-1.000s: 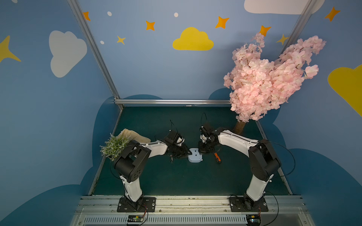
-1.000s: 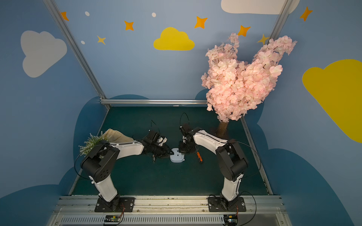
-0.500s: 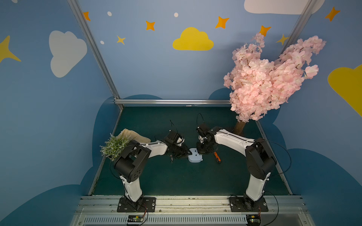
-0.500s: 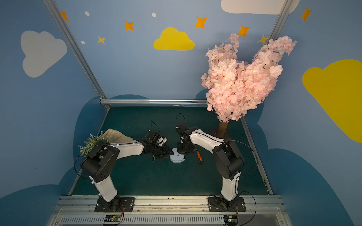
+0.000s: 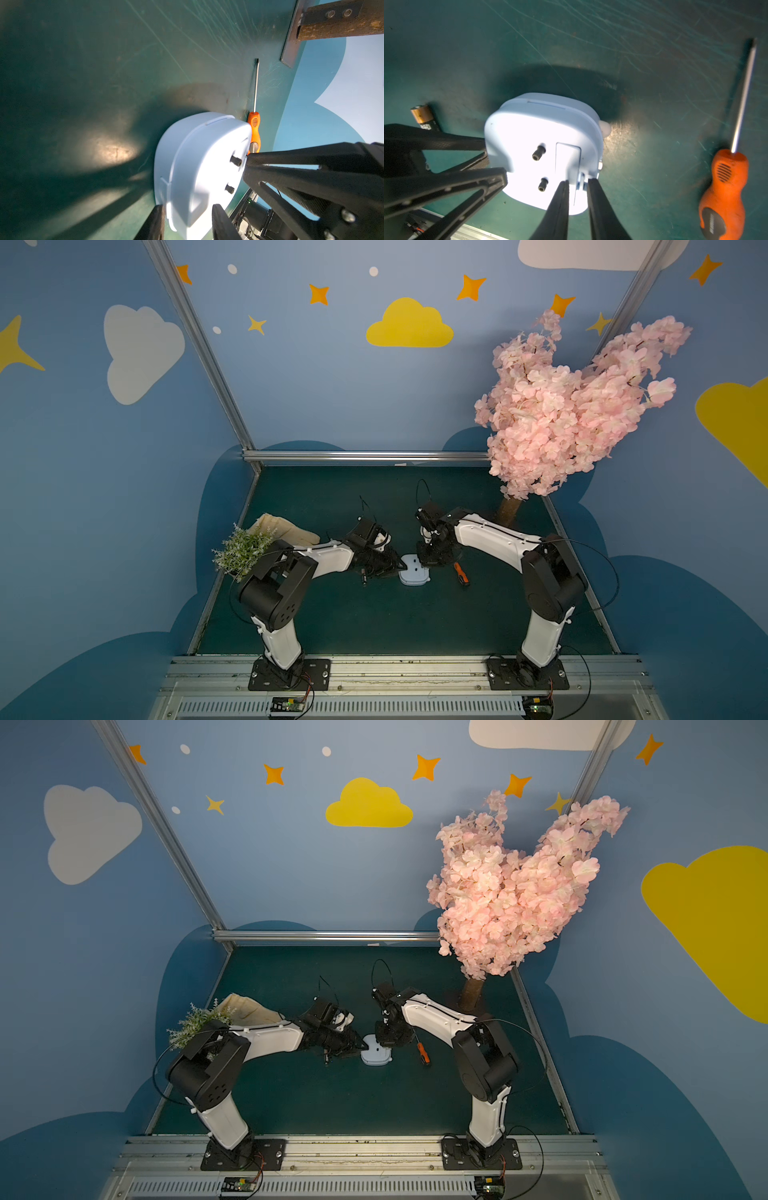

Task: Remove the battery from the alarm
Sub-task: Install the cover on the alarm, then adjust the alarm at the center of the board.

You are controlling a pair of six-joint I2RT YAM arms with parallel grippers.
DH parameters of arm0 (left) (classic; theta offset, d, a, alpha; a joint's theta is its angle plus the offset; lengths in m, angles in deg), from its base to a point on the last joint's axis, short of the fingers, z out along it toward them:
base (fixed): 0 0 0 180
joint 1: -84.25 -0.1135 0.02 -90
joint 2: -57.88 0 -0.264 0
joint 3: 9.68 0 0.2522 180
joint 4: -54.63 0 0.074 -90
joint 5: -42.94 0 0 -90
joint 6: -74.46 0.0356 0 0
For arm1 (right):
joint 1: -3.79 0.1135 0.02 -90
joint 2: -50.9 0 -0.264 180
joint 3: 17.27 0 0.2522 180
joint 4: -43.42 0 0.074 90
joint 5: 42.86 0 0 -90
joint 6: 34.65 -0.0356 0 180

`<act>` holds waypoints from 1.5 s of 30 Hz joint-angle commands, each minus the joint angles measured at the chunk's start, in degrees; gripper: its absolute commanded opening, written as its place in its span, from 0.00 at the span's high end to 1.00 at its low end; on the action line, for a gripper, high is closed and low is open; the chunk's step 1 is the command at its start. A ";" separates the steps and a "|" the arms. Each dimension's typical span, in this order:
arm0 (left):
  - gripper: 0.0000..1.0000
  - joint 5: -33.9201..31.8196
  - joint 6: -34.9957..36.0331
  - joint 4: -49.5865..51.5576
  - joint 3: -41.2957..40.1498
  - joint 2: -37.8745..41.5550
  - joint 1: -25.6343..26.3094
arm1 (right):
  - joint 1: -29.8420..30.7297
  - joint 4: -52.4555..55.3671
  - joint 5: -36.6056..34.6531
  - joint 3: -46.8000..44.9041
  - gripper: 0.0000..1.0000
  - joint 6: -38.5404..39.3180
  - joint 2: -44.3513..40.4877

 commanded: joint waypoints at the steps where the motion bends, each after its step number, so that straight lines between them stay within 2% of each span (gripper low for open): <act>1: 0.60 0.66 0.39 0.00 -0.60 1.76 -0.04 | -0.23 1.39 0.07 1.20 0.76 0.75 -2.11; 22: 0.59 0.64 0.18 0.31 -0.78 2.88 -0.31 | 0.08 0.92 -5.38 -2.72 0.79 1.10 2.84; 31: 0.59 0.49 0.78 3.28 2.02 6.04 -1.47 | 0.33 1.46 -3.40 -0.22 0.77 2.04 -4.85; 34: 0.55 0.08 1.98 5.59 4.38 6.73 -2.60 | -0.01 0.17 -2.23 -1.57 0.76 3.36 -7.60; 35: 0.53 0.11 2.36 6.19 5.31 6.62 -2.99 | -0.09 -1.52 -1.16 -3.15 0.73 4.45 -9.11; 39: 0.46 1.43 4.20 8.49 10.53 3.14 -3.73 | 0.31 -10.04 2.15 -12.62 0.46 9.11 -15.70; 41: 0.43 2.80 4.67 8.57 13.20 0.33 -3.89 | 0.41 -12.77 2.18 -16.07 0.36 10.84 -18.13; 45: 0.40 5.69 4.96 7.37 18.97 -6.46 -3.98 | 2.13 -15.83 3.32 -19.97 0.32 16.15 -20.96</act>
